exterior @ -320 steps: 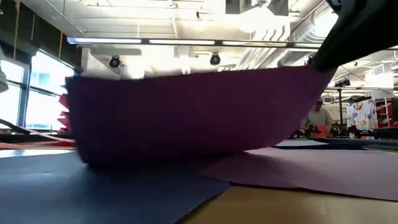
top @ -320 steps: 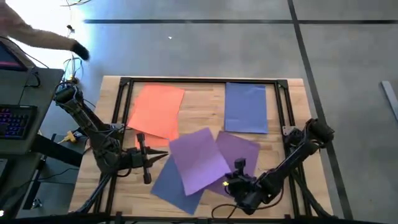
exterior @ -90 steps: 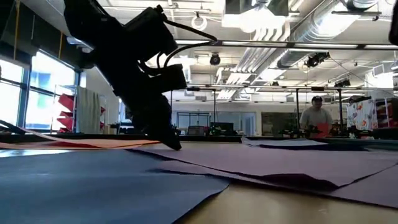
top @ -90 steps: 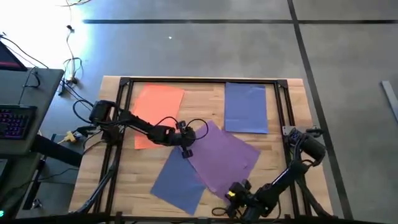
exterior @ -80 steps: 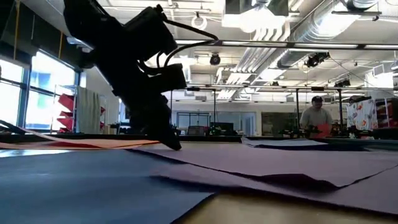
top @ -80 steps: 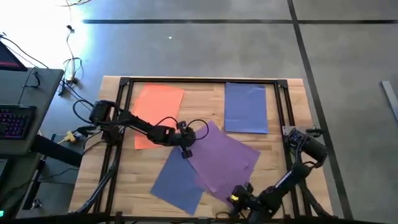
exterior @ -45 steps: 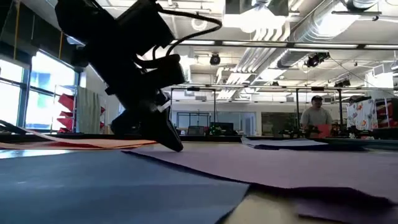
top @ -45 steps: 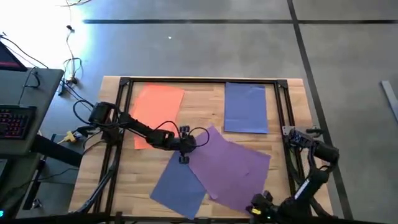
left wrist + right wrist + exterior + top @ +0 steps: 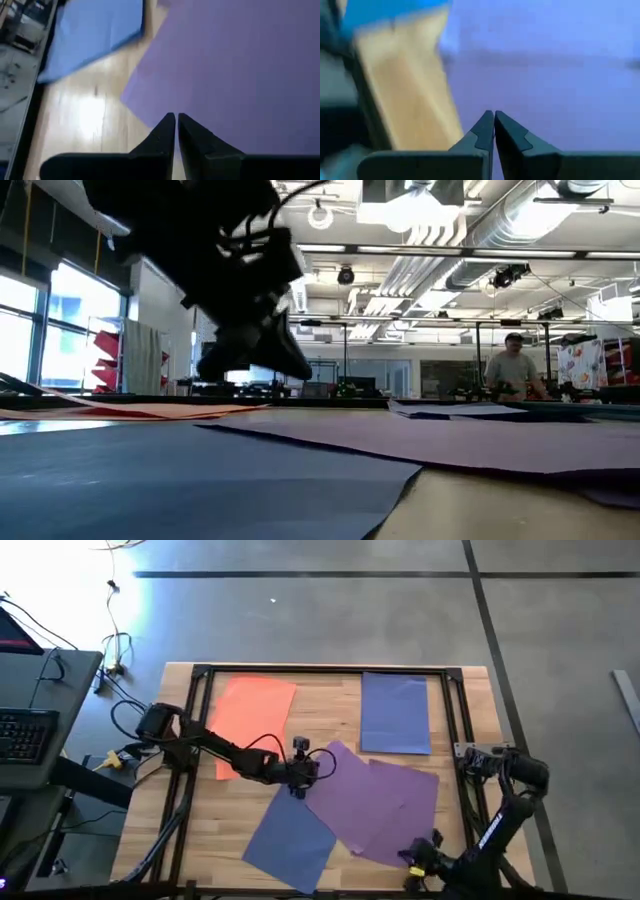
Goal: Organize paper
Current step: Stack the purple paper on top of the purple paper
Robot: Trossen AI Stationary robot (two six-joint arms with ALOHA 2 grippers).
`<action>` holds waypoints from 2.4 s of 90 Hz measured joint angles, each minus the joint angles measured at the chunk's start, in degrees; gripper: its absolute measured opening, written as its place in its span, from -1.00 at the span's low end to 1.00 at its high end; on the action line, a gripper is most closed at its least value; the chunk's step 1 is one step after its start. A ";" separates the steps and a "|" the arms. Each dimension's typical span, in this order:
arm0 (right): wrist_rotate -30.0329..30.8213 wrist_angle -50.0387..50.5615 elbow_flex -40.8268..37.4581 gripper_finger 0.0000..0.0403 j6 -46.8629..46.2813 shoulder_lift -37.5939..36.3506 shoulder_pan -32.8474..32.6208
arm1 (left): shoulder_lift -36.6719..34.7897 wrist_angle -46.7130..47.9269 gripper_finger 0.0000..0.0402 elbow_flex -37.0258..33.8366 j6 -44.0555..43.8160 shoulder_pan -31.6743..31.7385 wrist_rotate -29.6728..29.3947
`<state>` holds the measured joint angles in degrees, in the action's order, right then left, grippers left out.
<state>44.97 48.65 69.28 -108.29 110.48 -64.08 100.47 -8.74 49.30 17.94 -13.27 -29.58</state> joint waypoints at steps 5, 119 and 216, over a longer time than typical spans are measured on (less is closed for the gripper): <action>0.45 2.77 0.03 -1.00 -4.42 -0.10 1.83 | -1.13 1.87 -1.00 0.92 -1.36 -0.86 2.04; -17.10 -33.09 -44.29 0.18 -3.12 -34.29 17.81 | 9.16 -3.39 -1.00 1.71 -5.46 -2.71 13.38; -5.98 -51.19 -44.29 -0.01 14.40 -33.59 22.22 | 11.11 -5.07 -1.00 1.75 -7.35 -1.65 13.46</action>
<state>38.99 -2.54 24.99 -93.89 76.88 -41.87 111.59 -13.80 51.05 10.59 -14.92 -16.12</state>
